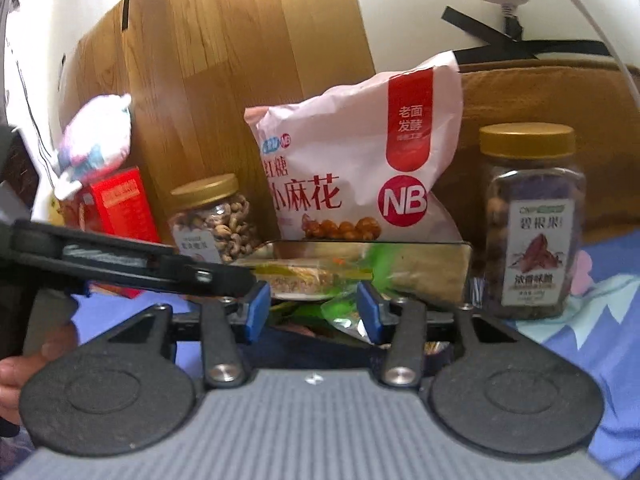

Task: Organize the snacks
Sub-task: 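Lower the mooncake packet into the tin box and open the left tool, then reach the left tool to the clear nut packet and grasp it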

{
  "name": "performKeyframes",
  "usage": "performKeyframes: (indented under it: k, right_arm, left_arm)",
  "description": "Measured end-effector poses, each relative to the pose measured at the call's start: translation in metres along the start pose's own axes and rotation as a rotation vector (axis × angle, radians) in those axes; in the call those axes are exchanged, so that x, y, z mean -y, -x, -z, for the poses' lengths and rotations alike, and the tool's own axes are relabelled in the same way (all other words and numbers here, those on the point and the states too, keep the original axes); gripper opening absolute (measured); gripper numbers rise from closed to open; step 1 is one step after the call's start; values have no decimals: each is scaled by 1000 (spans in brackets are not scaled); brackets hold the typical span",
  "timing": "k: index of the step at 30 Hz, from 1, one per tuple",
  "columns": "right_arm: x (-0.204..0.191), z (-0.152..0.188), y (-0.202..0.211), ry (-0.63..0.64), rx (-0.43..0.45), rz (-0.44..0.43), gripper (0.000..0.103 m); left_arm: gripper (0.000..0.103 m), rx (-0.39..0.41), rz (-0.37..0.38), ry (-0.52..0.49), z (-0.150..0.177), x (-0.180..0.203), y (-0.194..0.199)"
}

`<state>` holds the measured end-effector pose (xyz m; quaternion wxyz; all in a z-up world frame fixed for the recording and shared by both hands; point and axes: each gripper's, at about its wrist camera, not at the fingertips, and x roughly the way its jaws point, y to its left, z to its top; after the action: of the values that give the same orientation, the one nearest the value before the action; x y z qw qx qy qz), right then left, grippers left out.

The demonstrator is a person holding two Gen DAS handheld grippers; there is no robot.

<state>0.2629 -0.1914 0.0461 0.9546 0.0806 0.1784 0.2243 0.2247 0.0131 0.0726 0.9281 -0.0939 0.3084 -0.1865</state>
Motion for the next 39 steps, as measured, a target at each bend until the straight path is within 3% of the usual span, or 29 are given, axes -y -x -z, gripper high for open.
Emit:
performKeyframes:
  k: [4, 9, 12, 17, 21, 24, 25, 28, 32, 34, 37, 39]
  right_arm:
    - [1, 10, 29, -85, -34, -54, 51]
    - [3, 53, 70, -236, -198, -166, 51]
    - [2, 82, 100, -315, -271, -186, 51]
    - [-4, 109, 144, -382, -298, -169, 52]
    - [-25, 116, 148, -352, -337, -219, 51]
    - [-50, 117, 140, -274, -359, -258, 41]
    - [-56, 118, 134, -262, -370, -272, 35]
    - [-76, 117, 121, -208, -380, -303, 32]
    - [-107, 115, 96, -148, -406, -389, 33]
    - [-125, 114, 84, -90, -417, -437, 33]
    - [-135, 110, 82, -23, -419, -445, 34]
    - [-125, 109, 88, -48, -439, -463, 34]
  left_arm:
    - [54, -22, 45, -23, 27, 5, 36]
    - [54, -195, 166, -20, 85, 8, 59]
    - [54, -277, 250, 2, 114, 10, 67]
    - [54, -319, 330, 23, 144, 14, 80]
    - [48, -327, 362, 53, 157, 14, 85]
    - [37, -332, 359, 75, 161, 10, 88]
    - [37, -333, 362, 85, 163, 7, 91]
    - [37, -297, 310, 104, 159, -3, 96]
    - [37, -228, 231, 111, 143, -18, 98]
    - [37, -200, 149, 127, 136, -25, 97]
    - [42, -160, 149, 176, 128, -40, 108]
    - [45, -134, 140, 178, 127, -49, 123]
